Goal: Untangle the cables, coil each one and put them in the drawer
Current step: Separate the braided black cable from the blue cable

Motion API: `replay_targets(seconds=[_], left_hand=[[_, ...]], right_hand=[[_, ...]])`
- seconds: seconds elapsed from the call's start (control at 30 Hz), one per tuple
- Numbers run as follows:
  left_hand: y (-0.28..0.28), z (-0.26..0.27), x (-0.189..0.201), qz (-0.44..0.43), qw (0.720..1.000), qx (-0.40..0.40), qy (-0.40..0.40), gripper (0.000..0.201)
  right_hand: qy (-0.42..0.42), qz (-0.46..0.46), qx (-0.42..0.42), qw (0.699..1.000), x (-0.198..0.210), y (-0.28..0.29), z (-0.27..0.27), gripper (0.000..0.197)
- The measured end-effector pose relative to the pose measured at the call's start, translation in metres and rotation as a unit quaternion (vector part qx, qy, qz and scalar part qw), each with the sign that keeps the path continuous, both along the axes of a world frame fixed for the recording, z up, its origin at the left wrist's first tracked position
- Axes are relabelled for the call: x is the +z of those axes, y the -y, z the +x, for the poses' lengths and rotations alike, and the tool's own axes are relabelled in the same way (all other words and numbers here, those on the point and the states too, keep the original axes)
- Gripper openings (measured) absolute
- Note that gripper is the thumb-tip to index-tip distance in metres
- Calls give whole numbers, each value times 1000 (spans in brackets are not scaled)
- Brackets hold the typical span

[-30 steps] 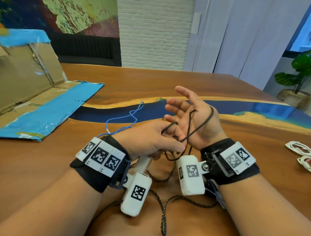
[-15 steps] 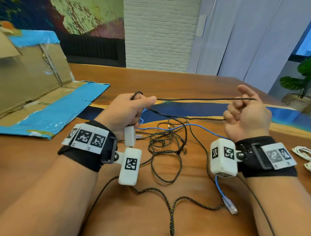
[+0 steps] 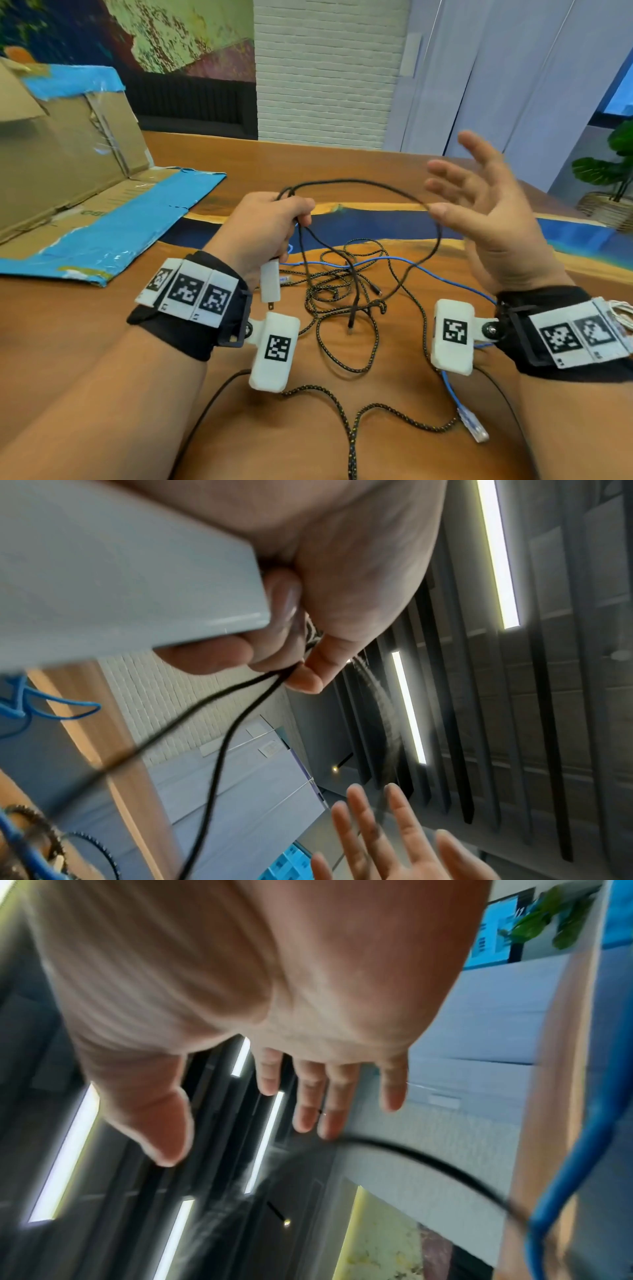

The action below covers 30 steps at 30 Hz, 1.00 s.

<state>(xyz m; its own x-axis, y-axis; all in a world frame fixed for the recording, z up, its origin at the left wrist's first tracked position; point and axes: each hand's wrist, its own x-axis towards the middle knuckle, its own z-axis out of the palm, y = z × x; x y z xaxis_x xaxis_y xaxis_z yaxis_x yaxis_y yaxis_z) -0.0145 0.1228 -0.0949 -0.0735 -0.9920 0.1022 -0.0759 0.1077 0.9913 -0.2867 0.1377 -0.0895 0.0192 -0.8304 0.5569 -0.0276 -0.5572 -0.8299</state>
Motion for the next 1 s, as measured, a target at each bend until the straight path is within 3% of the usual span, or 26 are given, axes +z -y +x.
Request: replay_targets(seconds=[0.07,0.13,0.23,0.3,0.37,0.43,0.47,0.53,0.63,0.77,0.9,1.0], left_hand=[[-2,-1,1,29,999,-17,-14,27],[-3,-2,1,40,999,-33,-14,26],[-5,-6,-1,30,998,-62,6,26],[-8,-11,-2,25,996,-84,14,26],[-9,-13,-3,24,995,-101,13,27],[-9,-12,-3,23,993,-113,4,26],[-9,-10,-2,22,993,-119,-2,24],[-8,-7,0,19,992,-121,-33,22],[-4,1,3,29,989,-99,-107,43],[-1,6,6,28,981,-116,-152,56],[-2,0,1,7,996,-68,-54,47],[-4,-6,-3,0,998,-39,40,35]], right_hand=[[8,-42,79,996,6,-9,9,94],[-28,-54,97,993,12,-15,23,78],[-150,-26,20,988,9,-15,50,59],[-246,-13,-37,969,1,-10,64,54],[-322,-18,-84,943,-4,-5,73,35],[-332,-2,-85,940,-7,-2,75,16],[-325,8,-81,942,-8,-1,74,18],[-251,43,-76,964,-9,4,62,23],[-20,106,-129,986,-5,17,27,24],[210,80,-244,943,-7,27,-21,19],[258,70,-286,920,-13,28,-35,19],[209,95,-271,935,-15,28,-26,45]])
